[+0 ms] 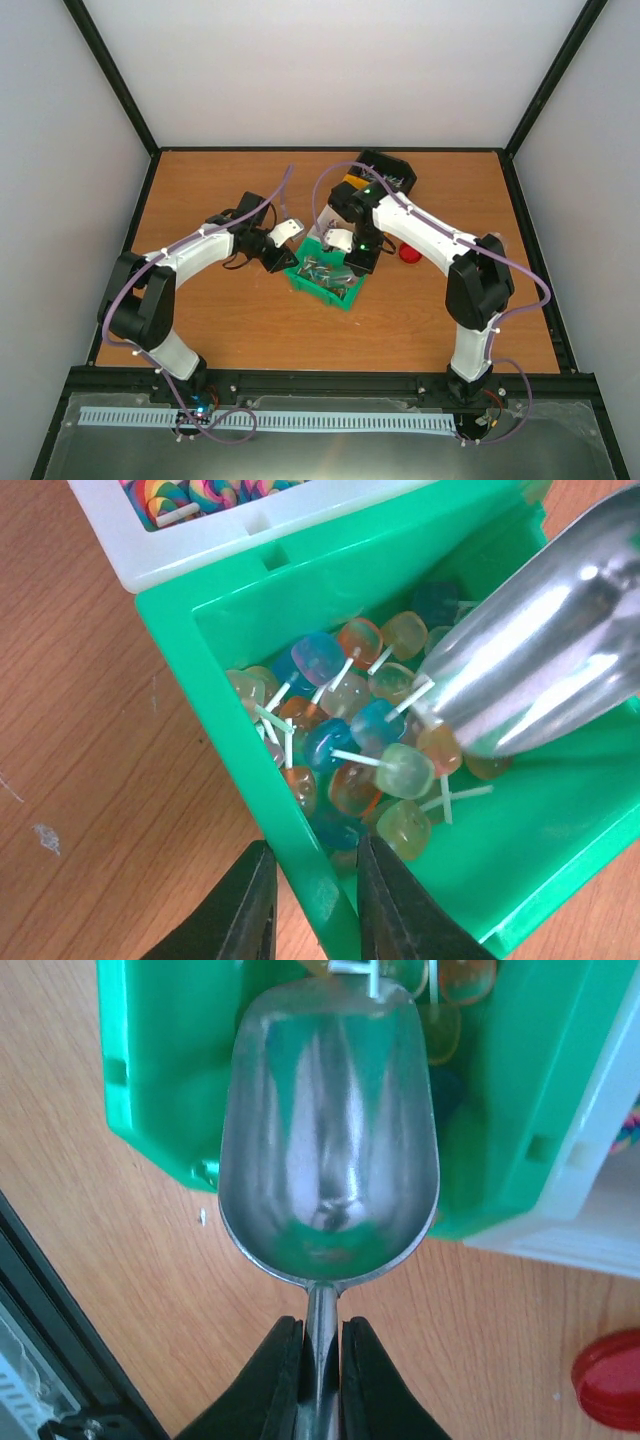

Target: Pack the candies

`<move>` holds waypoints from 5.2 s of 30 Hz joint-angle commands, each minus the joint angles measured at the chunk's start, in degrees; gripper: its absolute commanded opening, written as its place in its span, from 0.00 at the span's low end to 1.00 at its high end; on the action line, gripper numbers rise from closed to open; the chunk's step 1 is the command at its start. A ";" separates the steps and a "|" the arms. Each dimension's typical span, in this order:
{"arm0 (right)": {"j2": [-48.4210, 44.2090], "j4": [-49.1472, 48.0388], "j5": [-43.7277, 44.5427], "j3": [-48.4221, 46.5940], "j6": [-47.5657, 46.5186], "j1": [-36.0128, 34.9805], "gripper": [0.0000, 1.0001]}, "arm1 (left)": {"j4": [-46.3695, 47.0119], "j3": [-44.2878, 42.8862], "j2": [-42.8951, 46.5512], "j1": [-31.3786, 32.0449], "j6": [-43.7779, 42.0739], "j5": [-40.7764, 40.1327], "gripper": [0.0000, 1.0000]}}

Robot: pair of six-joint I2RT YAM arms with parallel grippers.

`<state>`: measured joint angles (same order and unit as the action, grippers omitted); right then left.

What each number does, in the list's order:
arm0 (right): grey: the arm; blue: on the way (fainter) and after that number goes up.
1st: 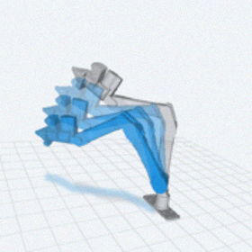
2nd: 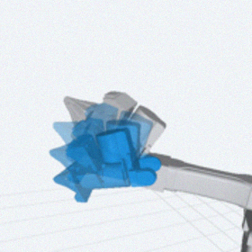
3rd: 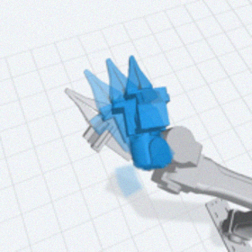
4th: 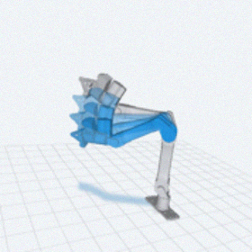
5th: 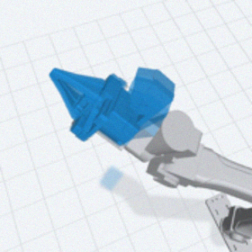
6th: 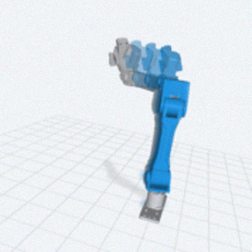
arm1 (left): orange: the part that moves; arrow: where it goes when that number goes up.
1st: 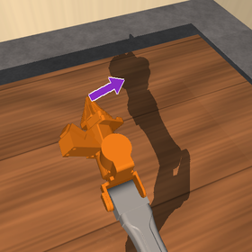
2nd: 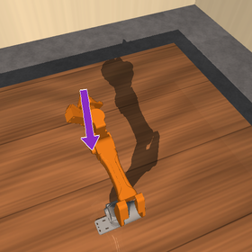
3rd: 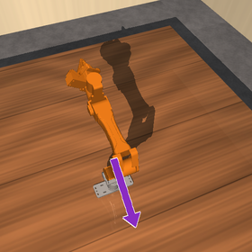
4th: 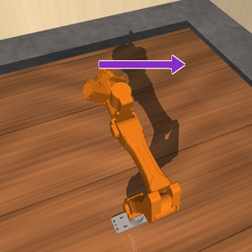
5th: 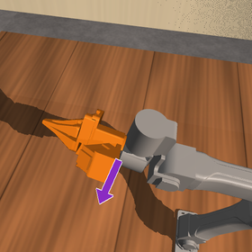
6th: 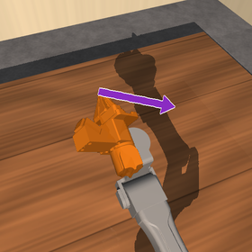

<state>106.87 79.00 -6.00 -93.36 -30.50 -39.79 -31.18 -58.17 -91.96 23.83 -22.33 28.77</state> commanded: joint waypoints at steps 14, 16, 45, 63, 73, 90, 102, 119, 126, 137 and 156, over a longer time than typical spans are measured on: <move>-4.24 -31.35 -10.00 16.63 6.58 0.28 0.03 | 0.33 2.26 -0.56 2.48 -1.23 7.25 0.11; -7.60 -36.57 -11.12 21.00 6.51 1.14 0.03 | 0.18 1.74 -1.02 1.34 -0.13 8.38 0.11; -28.89 -59.07 -26.92 50.29 -7.75 11.40 0.03 | -4.31 -1.37 0.51 -1.49 0.03 13.78 0.28; -22.91 -15.56 -7.72 27.04 -2.97 9.42 0.03 | -4.22 0.34 4.48 -1.38 -1.31 4.22 0.25; -17.68 -6.12 -1.23 21.66 1.97 5.16 0.03 | -1.90 2.65 5.53 2.19 -0.97 0.27 0.22; -5.72 3.10 1.90 9.73 1.85 4.39 0.03 | 0.68 4.04 6.94 6.57 2.73 0.14 0.09; 7.10 6.70 2.83 -1.63 1.64 4.50 0.03 | 2.87 6.73 8.21 8.30 5.06 2.36 0.07; 5.58 -5.79 -6.42 -1.27 0.98 4.81 0.03 | 1.71 7.06 6.65 9.45 2.96 5.32 0.06; -0.36 -12.44 -5.03 6.10 2.11 5.08 0.03 | 1.63 6.51 5.24 9.46 3.70 5.47 0.06; 2.02 -19.49 -4.98 8.01 7.15 5.60 0.03 | 0.90 6.03 4.26 9.48 3.26 8.76 0.06; -2.01 -19.21 -4.50 12.45 7.65 5.60 0.03 | -3.33 -10.33 -7.61 -5.11 2.99 9.24 0.23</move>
<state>106.00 58.78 -12.69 -78.89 -24.32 -34.44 -34.24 -66.67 -95.26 18.17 -19.09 37.08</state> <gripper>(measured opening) 0.084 0.242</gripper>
